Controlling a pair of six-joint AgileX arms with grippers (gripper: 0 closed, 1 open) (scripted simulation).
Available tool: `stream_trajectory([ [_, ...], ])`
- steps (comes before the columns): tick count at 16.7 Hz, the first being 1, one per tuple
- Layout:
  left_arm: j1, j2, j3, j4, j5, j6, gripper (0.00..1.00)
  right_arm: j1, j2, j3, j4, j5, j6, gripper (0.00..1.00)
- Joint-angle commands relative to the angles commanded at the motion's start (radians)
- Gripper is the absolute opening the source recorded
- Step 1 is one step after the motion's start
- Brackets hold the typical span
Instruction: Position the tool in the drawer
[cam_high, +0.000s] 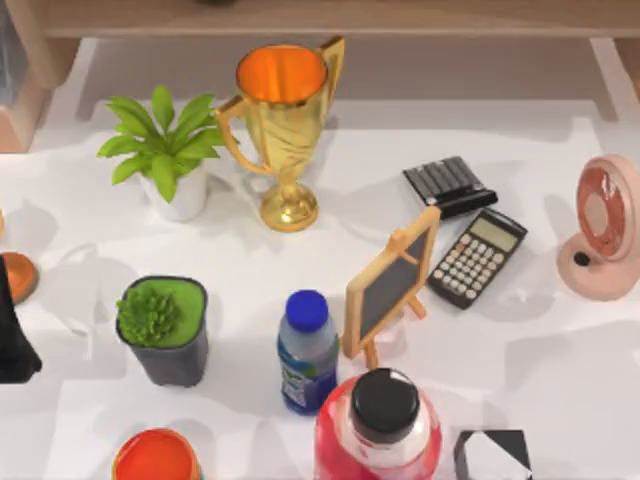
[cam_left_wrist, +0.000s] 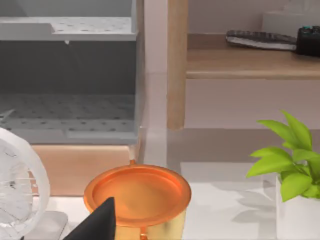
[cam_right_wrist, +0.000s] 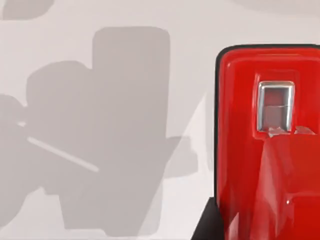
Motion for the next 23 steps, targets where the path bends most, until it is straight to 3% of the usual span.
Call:
stream_trajectory([
  [7,0.0,0.0,0.0,0.0,0.0,0.0,1.0,-0.072,0.049,0.509,-0.016,-0.016,0.024,0.0],
  [14,0.0,0.0,0.0,0.0,0.0,0.0,1.0,-0.107,0.434,1.009,-0.127,-0.077,0.063,0.0],
  [23,0.0,0.0,0.0,0.0,0.0,0.0,1.0,-0.151,0.896,1.175,-0.278,-0.14,0.107,0.0],
])
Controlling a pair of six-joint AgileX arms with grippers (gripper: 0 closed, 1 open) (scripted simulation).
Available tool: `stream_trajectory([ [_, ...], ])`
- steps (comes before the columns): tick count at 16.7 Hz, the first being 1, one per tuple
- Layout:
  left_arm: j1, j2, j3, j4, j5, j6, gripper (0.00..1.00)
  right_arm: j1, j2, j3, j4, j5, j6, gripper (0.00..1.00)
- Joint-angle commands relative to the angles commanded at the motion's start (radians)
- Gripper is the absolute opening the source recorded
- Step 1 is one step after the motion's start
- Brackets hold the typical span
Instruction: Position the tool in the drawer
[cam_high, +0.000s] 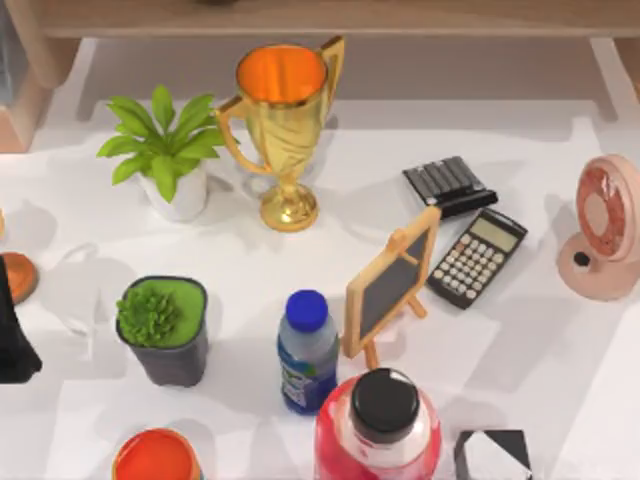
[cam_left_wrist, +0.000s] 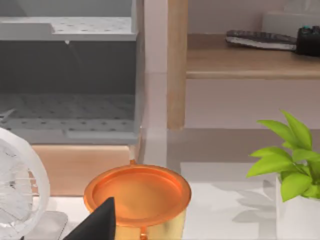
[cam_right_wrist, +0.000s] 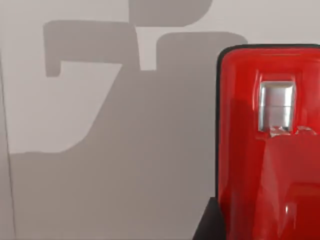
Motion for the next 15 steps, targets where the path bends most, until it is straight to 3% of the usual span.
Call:
stream_trajectory([
  [7,0.0,0.0,0.0,0.0,0.0,0.0,1.0,-0.002,0.01,-0.001,-0.009,0.0,0.006,0.0],
  [15,0.0,0.0,0.0,0.0,0.0,0.0,1.0,-0.006,-0.029,0.104,-0.007,-0.068,0.128,0.0],
])
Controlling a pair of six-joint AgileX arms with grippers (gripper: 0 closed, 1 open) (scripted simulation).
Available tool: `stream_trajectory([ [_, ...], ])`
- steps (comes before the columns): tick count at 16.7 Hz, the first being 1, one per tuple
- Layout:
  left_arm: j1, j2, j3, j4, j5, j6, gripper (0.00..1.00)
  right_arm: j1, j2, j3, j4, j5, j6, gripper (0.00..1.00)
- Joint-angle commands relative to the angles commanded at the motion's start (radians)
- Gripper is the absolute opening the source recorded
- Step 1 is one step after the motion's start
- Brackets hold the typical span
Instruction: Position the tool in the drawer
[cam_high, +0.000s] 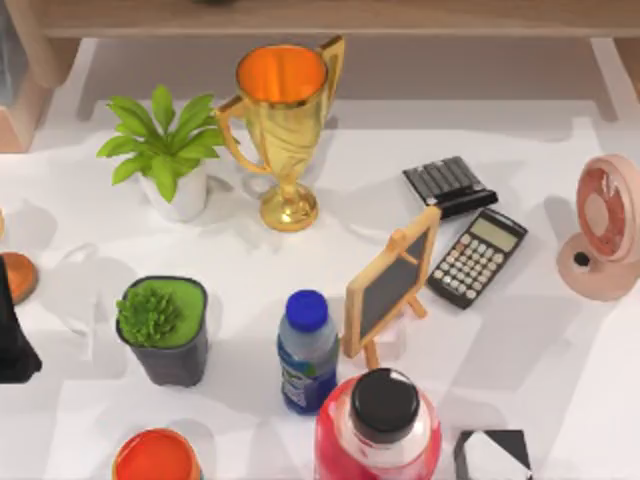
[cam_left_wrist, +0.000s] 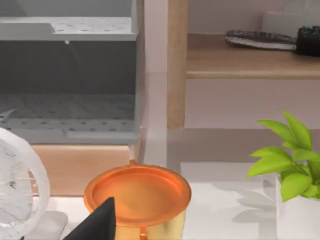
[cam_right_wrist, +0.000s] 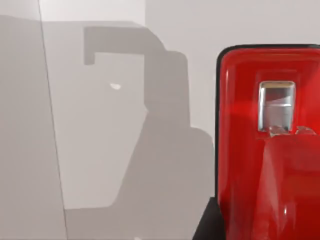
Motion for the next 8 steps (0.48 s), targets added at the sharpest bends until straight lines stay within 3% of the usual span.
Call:
stream_trajectory([
  [8,0.0,0.0,0.0,0.0,0.0,0.0,1.0,0.01,0.037,-0.088,0.027,0.031,-0.078,0.0],
])
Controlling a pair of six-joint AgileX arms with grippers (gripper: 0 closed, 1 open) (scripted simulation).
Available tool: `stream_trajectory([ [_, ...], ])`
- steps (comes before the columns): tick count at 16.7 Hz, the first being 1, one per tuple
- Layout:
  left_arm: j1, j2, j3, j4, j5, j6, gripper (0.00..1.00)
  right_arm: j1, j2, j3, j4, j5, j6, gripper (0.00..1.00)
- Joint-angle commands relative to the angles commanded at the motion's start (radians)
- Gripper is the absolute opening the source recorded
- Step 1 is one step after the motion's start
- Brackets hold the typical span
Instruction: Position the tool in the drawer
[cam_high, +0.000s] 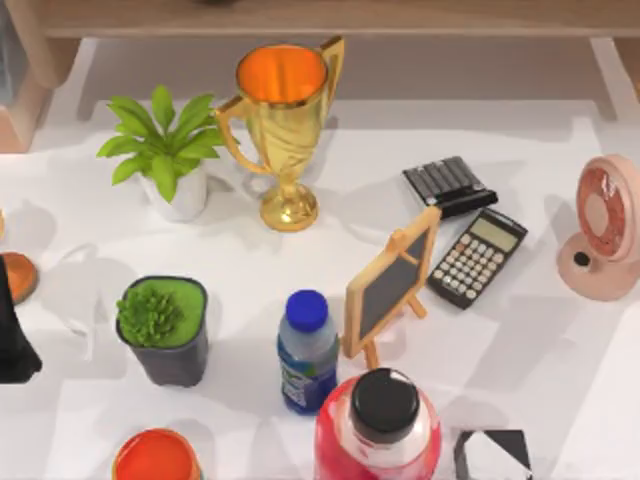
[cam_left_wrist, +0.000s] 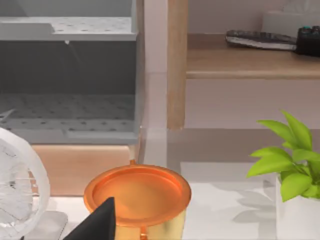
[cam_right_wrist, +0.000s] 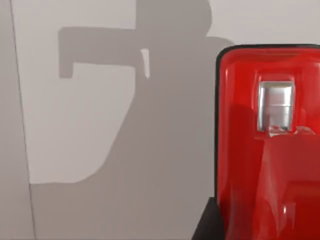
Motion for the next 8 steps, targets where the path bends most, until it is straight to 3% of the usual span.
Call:
stream_trajectory([
  [7,0.0,0.0,0.0,0.0,0.0,0.0,1.0,-0.009,0.011,-0.038,0.001,0.038,-0.044,0.0],
  [8,0.0,0.0,0.0,0.0,0.0,0.0,1.0,-0.009,0.011,-0.038,0.001,0.038,-0.044,0.08],
])
